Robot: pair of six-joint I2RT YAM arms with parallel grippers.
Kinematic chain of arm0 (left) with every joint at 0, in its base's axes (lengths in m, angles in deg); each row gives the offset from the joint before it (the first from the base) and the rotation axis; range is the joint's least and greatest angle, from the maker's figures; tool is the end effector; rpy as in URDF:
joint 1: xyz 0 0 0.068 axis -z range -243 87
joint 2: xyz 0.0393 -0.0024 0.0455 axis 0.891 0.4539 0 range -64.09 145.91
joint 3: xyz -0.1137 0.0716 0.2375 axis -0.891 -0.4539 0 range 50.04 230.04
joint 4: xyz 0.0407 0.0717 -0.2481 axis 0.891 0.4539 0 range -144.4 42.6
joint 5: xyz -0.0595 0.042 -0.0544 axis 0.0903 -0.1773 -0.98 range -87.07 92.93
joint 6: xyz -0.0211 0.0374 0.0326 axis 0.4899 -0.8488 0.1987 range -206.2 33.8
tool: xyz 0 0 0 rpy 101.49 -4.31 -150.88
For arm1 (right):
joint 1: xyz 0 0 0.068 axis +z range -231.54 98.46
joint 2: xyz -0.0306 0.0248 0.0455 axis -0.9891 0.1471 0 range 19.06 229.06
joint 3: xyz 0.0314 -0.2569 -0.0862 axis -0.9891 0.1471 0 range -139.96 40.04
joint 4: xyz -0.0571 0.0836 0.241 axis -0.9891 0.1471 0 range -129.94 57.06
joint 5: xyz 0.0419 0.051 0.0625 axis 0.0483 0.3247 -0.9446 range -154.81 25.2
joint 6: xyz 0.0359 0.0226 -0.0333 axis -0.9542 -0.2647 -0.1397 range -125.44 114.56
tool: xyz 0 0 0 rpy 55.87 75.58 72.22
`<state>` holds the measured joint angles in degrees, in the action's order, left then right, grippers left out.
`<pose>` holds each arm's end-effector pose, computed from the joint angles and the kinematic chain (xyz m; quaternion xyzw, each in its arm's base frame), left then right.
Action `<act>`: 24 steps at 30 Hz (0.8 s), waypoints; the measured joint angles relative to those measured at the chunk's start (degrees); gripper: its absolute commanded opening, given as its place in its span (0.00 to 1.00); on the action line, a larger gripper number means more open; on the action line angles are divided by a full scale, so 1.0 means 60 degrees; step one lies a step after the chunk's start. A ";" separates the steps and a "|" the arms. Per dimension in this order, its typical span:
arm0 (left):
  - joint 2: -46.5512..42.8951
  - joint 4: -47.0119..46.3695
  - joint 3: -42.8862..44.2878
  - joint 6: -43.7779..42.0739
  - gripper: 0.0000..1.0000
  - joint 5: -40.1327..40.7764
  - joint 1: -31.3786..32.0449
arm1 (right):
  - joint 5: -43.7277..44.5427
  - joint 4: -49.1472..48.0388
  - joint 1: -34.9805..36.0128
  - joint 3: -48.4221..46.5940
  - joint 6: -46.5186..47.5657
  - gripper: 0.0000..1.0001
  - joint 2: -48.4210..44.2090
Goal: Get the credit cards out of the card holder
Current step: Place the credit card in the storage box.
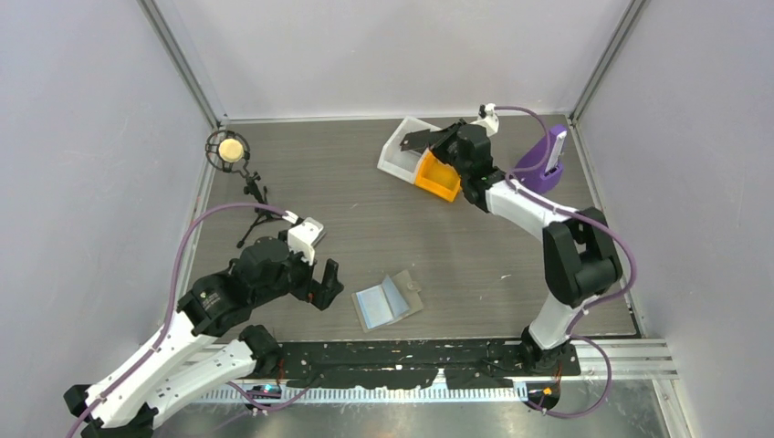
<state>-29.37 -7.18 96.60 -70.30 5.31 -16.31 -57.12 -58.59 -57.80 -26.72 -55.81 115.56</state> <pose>0.0832 -0.0861 0.3094 0.2267 0.8590 -0.2226 0.4015 0.3677 0.1564 0.2853 0.2189 0.7399 0.3408 0.5372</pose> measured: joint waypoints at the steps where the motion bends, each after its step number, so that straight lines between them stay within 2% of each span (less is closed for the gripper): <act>1: 0.0018 0.0015 0.0000 -0.0011 1.00 0.0000 0.0000 | 0.0255 -0.0164 -0.0004 -0.0051 -0.0142 0.05 0.0240; 13: 0.0390 0.0080 0.0000 -0.0087 1.00 -0.0557 0.0000 | 0.2164 -0.1617 -0.0025 -0.1162 -0.1166 0.05 0.2561; 24: 0.0528 0.0076 0.0000 -0.0204 1.00 -0.1086 0.0000 | 0.2597 -0.1770 -0.0044 -0.2218 -0.2135 0.05 0.4346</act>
<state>-26.20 -6.72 96.60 -71.52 -1.21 -16.31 -41.54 -69.21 -58.06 -40.03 -68.61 141.64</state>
